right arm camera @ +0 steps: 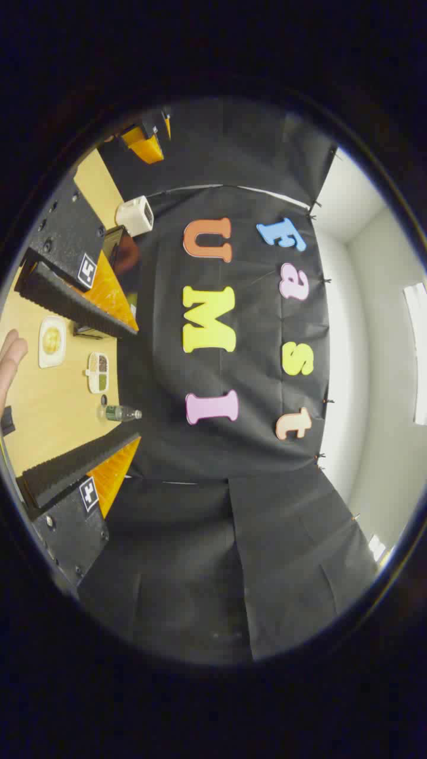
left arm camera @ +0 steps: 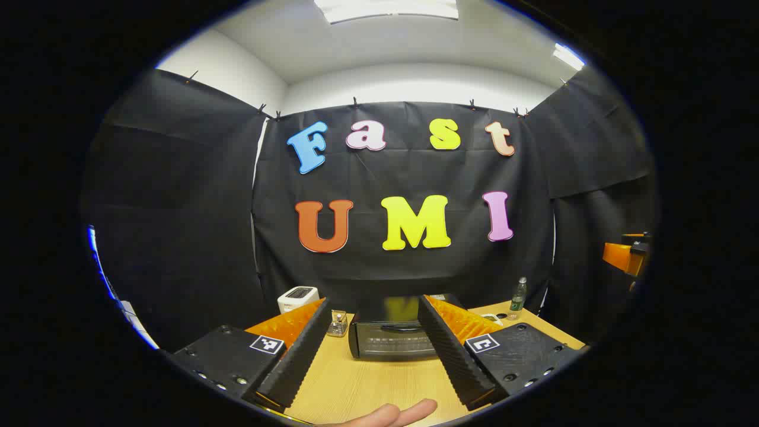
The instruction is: Open the electric oven with the left hand, put the food in, and close the electric oven.
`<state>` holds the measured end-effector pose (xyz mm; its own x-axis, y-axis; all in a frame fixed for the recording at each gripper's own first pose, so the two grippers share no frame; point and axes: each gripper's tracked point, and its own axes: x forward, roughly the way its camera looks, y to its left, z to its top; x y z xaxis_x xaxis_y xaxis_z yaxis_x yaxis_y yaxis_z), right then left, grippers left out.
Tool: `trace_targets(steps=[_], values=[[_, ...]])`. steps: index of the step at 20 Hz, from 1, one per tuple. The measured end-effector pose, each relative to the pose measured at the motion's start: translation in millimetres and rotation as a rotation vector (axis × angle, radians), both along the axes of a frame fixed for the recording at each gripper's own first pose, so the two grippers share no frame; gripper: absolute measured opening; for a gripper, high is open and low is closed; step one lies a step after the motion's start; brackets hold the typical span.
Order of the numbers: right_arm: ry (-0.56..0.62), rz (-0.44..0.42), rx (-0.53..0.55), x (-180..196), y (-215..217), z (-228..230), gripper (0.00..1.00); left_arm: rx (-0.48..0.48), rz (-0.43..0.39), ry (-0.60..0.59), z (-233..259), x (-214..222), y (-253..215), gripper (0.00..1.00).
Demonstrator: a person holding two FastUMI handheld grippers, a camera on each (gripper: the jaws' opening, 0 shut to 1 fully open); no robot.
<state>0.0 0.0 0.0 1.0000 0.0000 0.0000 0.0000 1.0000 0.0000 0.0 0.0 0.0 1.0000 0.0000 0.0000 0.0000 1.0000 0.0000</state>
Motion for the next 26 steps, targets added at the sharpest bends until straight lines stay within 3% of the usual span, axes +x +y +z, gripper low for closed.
trace_targets(steps=[16, 26], values=[[-0.01, 0.012, 0.001, 3.2, -10.1, -10.2, 0.96, 0.045, -0.026, 0.003, -6.6, 5.2, -16.9, 0.95], [-0.006, -0.001, 0.013, 30.3, -25.6, -29.1, 0.97, 0.011, -0.094, 0.065, -38.3, 91.9, -49.0, 0.95]])
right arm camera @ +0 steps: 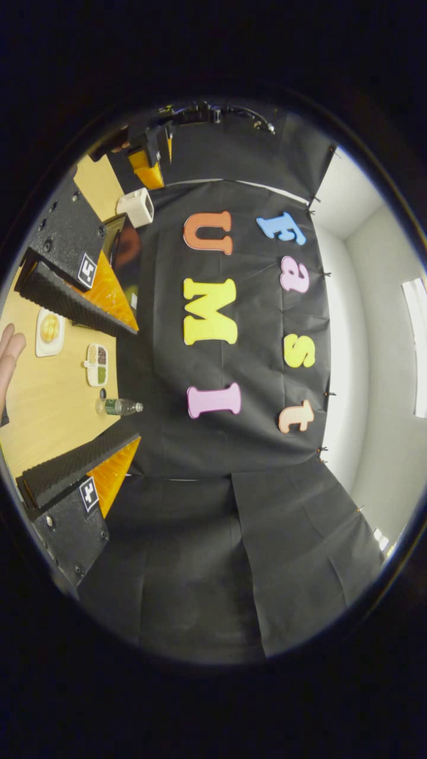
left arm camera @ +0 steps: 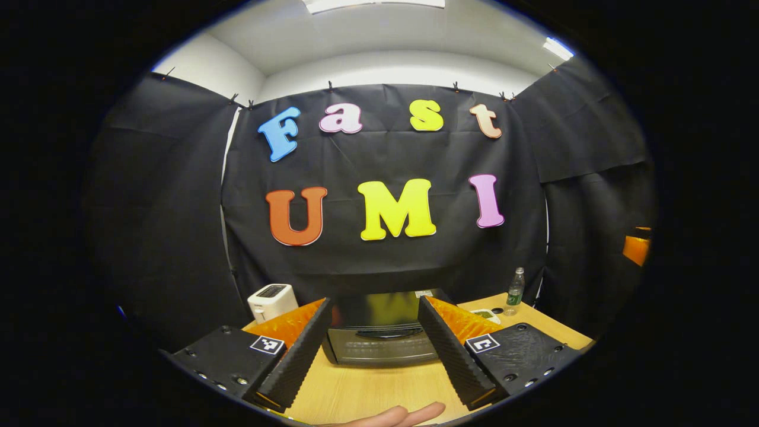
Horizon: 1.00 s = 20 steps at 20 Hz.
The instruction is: Open the electric oven with the left hand, put the food in, and close the electric oven.
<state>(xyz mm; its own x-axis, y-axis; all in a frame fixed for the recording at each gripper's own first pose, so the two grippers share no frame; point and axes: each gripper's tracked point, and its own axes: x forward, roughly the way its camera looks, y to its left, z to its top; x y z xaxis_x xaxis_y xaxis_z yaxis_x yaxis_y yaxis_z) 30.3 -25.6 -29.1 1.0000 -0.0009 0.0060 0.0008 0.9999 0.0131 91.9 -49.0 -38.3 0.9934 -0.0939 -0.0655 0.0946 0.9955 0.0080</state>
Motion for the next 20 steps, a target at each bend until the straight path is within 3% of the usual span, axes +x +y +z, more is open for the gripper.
trace_targets(steps=[3, 10, 14, 18, 20], values=[[0.0, -0.012, -0.002, 5.2, -6.4, -3.0, 0.97, -0.024, -0.037, 0.059, -23.1, 37.2, -7.9, 0.95], [-0.012, -0.037, -0.032, 14.9, -9.9, -7.9, 0.97, -0.019, -0.032, 0.126, -74.8, 112.1, -4.7, 0.96], [0.004, -0.04, -0.053, 16.8, -5.3, -19.2, 0.97, -0.012, -0.086, 0.171, -98.8, 134.4, -27.0, 0.95], [0.006, -0.037, -0.058, 13.9, -4.0, -22.1, 0.97, 0.013, -0.052, 0.224, -123.8, 150.4, -25.6, 0.96], [0.002, -0.042, -0.058, 12.5, -5.3, -21.7, 0.97, 0.009, -0.071, 0.252, -135.2, 154.8, -33.7, 0.96]])
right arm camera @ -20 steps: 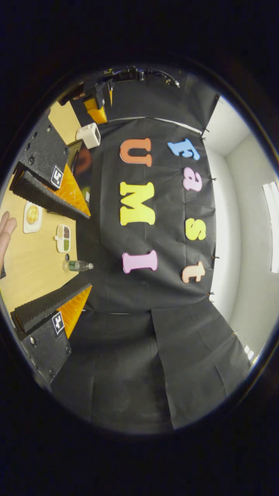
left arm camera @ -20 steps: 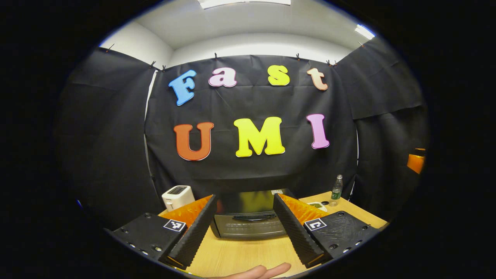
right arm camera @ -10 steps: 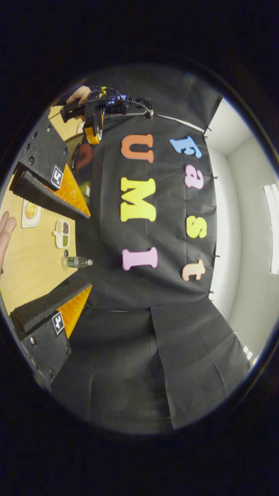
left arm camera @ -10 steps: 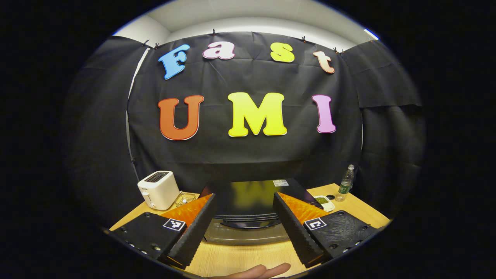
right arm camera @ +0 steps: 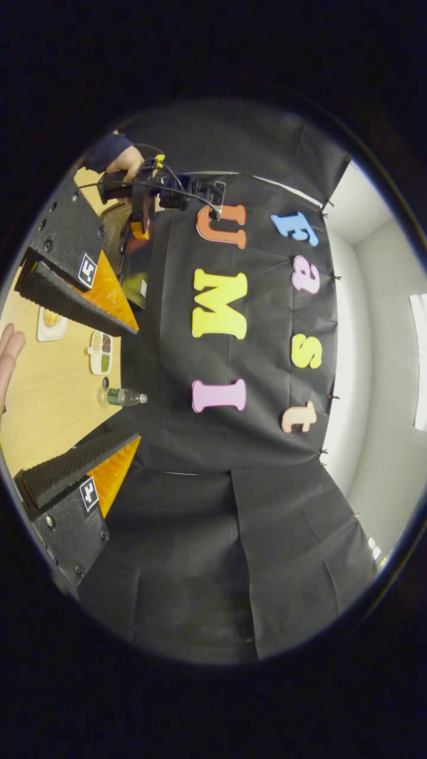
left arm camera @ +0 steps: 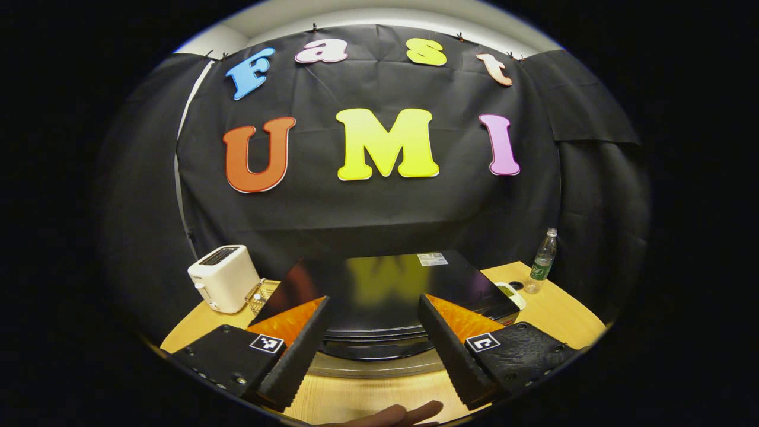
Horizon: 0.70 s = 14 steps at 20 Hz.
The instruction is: Open the electric oven with the left hand, put the food in, and close the electric oven.
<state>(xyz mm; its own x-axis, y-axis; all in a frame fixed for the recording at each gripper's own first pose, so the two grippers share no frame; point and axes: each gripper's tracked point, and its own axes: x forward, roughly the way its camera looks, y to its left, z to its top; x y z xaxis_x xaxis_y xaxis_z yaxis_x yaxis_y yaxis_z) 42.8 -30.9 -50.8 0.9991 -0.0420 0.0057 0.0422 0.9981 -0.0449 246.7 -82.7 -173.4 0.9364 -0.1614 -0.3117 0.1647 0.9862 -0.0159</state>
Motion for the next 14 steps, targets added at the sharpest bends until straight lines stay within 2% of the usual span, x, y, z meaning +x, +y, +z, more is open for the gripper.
trace_targets(steps=[3, 4, 5, 6, 7, 8, 10, 14], values=[[-0.008, 0.0, 0.008, -3.8, -1.2, 2.8, 0.97, 0.014, -0.019, 0.072, -21.8, -3.3, -2.7, 0.96], [-0.011, -0.001, 0.011, -5.2, -2.6, 2.9, 0.97, 0.021, -0.023, 0.098, -28.1, -5.1, -2.2, 0.89], [-0.015, -0.004, 0.013, -6.5, -4.1, 3.5, 0.97, 0.024, -0.033, 0.149, -41.1, -8.5, -4.0, 0.96], [-0.018, -0.007, 0.016, -7.6, -5.6, 4.7, 0.97, 0.014, -0.03, 0.192, -46.4, -17.7, -4.2, 0.96], [-0.019, -0.007, 0.021, -8.8, -5.8, 5.3, 0.97, 0.001, -0.03, 0.155, -39.3, -12.3, -5.5, 0.92], [-0.017, -0.006, 0.025, -9.8, -5.3, 4.6, 0.97, 0.004, -0.032, 0.193, -45.6, -17.1, -3.3, 0.97], [-0.016, 0.0, 0.029, -15.7, -3.8, 4.5, 0.97, 0.002, -0.028, 0.193, -46.8, -17.8, -4.2, 0.99], [-0.033, -0.005, 0.028, -28.0, -7.1, 8.9, 0.97, 0.002, -0.026, 0.215, -46.1, -34.7, -2.6, 0.99]])
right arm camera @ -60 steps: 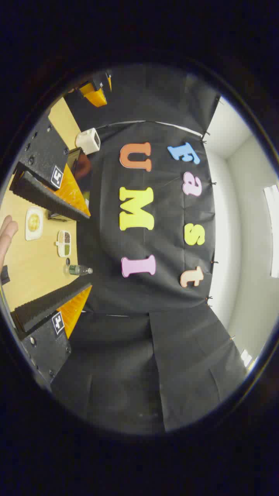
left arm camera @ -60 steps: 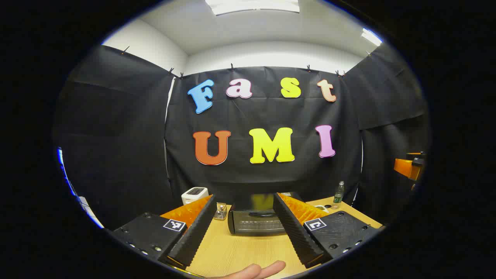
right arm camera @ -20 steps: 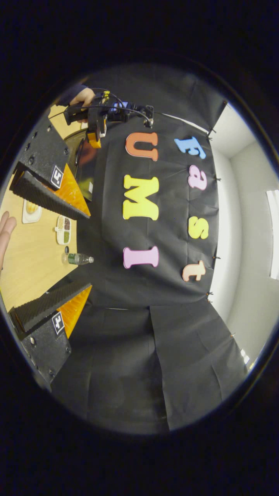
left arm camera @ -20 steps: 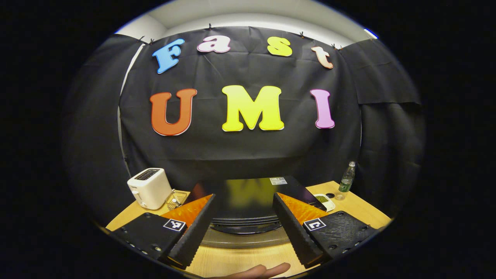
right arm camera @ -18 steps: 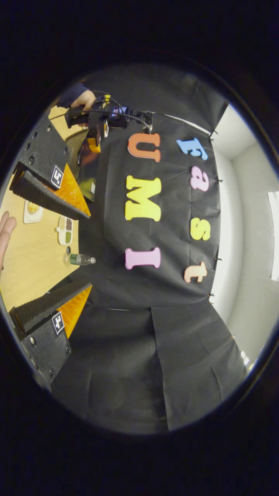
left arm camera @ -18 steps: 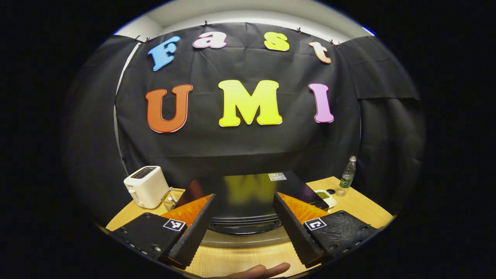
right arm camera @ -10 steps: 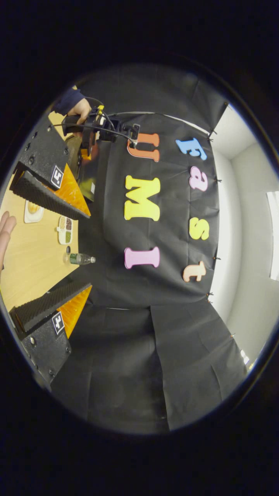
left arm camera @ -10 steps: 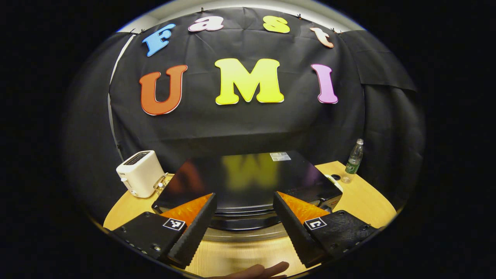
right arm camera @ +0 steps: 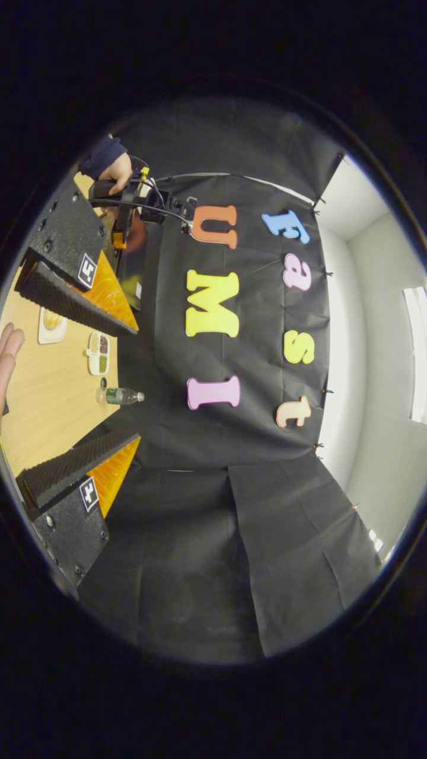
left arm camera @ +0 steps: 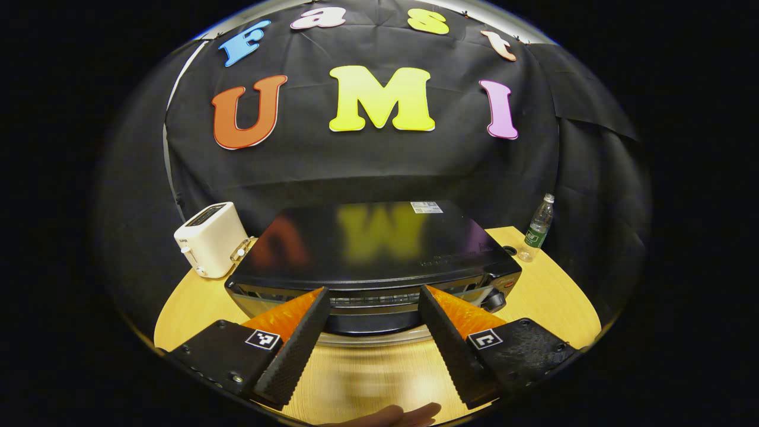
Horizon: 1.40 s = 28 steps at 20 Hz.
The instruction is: Open the electric oven with the left hand, put the food in, and close the electric oven.
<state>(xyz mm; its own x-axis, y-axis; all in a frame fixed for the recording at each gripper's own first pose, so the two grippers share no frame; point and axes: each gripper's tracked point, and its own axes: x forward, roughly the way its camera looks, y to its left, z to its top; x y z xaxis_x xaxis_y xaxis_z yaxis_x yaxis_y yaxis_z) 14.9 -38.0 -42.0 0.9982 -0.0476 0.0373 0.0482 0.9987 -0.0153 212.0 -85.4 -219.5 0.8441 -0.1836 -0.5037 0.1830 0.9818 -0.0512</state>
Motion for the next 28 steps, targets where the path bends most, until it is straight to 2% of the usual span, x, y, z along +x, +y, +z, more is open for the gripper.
trace_targets(steps=[11, 13, 16, 25, 28], values=[[0.023, 0.014, 0.078, -19.7, 3.5, -14.8, 0.96, 0.022, 0.021, 0.02, -20.0, -67.0, 2.5, 0.99], [0.018, -0.006, 0.086, -21.0, -2.6, -17.1, 0.96, 0.012, 0.033, 0.022, -27.1, -79.9, 5.2, 0.99], [0.018, -0.035, 0.082, -22.4, -6.5, -23.7, 0.96, 0.02, 0.039, -0.001, -36.9, -93.8, 5.7, 0.99], [0.058, -0.007, 0.081, -19.1, 2.5, -45.3, 0.96, 0.02, 0.03, 0.061, -83.0, -133.5, 7.8, 0.98], [0.051, 0.002, 0.076, -20.2, 6.5, -49.1, 0.96, 0.054, 0.014, 0.05, -93.1, -142.0, 7.5, 0.99]])
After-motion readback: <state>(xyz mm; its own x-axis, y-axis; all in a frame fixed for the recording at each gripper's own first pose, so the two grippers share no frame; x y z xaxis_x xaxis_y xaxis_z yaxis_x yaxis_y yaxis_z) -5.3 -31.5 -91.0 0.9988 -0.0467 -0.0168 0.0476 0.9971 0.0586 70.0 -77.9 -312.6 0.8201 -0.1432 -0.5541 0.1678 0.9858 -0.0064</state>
